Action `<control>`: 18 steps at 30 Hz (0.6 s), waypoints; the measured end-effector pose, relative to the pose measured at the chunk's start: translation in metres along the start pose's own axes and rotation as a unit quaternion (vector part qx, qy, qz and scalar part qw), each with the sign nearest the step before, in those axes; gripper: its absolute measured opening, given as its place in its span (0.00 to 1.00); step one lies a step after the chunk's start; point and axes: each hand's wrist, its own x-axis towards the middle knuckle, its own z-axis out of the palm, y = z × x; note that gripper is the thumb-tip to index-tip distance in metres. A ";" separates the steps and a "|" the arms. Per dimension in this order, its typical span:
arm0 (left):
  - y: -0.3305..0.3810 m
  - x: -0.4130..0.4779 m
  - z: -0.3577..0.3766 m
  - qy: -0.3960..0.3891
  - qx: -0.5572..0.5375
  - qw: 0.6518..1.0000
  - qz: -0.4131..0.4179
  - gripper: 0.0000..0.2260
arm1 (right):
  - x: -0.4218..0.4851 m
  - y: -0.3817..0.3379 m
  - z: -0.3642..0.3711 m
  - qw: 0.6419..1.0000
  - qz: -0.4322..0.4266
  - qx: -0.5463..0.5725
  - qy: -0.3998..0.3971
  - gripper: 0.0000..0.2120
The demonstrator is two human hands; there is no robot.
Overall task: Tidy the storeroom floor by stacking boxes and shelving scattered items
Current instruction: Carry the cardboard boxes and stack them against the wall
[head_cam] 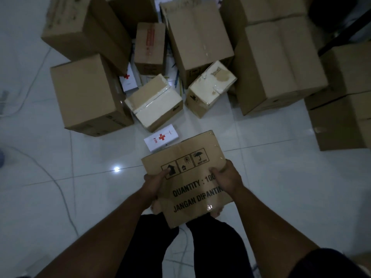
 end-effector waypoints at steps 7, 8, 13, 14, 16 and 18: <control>0.044 -0.138 0.021 -0.076 0.106 0.990 0.060 0.38 | -0.107 -0.001 -0.096 0.995 0.056 0.065 0.042 0.36; 0.051 -0.157 0.027 -0.089 0.121 0.986 0.068 0.35 | -0.123 0.001 -0.110 0.993 0.062 0.081 0.054 0.37; 0.073 -0.223 0.063 -0.136 0.230 0.954 0.139 0.44 | -0.198 0.019 -0.168 0.976 0.086 0.159 0.119 0.36; 0.078 -0.237 0.073 -0.141 0.251 0.944 0.158 0.40 | -0.213 0.022 -0.179 0.972 0.086 0.170 0.138 0.35; 0.085 -0.257 0.095 -0.148 0.288 0.927 0.189 0.35 | -0.238 0.031 -0.198 0.962 0.088 0.192 0.171 0.34; 0.094 -0.275 0.118 -0.148 0.323 0.911 0.210 0.39 | -0.258 0.042 -0.214 0.954 0.085 0.214 0.195 0.33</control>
